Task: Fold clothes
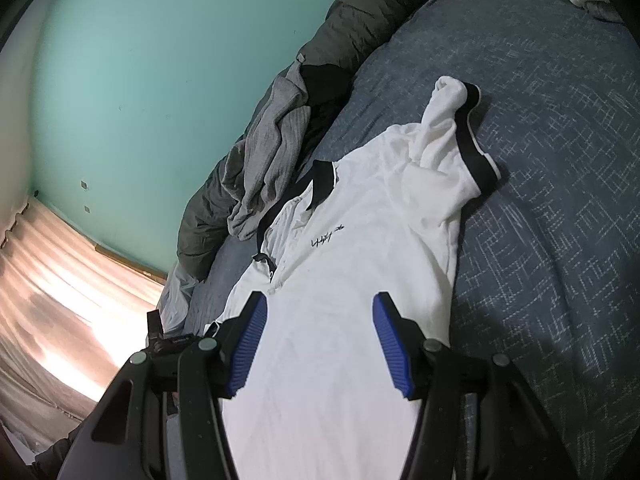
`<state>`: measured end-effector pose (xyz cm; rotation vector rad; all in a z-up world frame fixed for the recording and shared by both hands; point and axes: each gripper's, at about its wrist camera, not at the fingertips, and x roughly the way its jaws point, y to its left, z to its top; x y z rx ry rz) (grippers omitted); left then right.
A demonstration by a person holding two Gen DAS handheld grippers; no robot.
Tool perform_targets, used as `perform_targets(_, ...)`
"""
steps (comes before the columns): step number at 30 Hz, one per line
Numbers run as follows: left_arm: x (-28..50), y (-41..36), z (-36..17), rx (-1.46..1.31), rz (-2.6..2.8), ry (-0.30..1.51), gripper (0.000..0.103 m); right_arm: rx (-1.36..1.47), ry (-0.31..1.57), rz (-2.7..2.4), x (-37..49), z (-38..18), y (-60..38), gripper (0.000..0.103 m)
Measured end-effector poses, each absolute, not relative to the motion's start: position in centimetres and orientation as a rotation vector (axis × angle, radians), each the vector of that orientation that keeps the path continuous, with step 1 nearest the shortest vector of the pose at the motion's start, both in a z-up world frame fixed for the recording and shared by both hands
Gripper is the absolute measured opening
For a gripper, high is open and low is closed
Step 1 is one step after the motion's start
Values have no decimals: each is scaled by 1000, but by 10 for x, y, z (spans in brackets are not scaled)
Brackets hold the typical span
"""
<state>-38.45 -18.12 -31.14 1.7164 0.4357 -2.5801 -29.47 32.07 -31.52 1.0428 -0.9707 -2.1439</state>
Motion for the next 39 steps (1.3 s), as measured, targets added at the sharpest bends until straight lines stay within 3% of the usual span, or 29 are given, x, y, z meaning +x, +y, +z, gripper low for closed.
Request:
perform_targets(11, -330, -224, -292, 1581, -2570, 541, 4, 1026, -983, -2136, -294, -311, 320, 56)
perform_targets(17, -307, -264, -322, 1558, -2402, 844, 0, 1033, -979, -2131, -293, -313, 317, 56)
perform_targets(30, -314, -269, -321, 1435, -2498, 911, 2, 1044, -973, -2134, -292, -315, 316, 56)
perform_targets(33, -315, -273, -318, 1338, -2512, 991, 10, 1043, -975, -2134, -293, -315, 316, 56)
perform_targets(35, -314, -274, -315, 1286, -2517, 1010, 29, 1043, -976, -2135, -293, -316, 317, 56)
perform_targets(39, -327, -274, -318, 1326, -2513, 989, 36, 1048, -973, -2134, -293, -317, 316, 56)
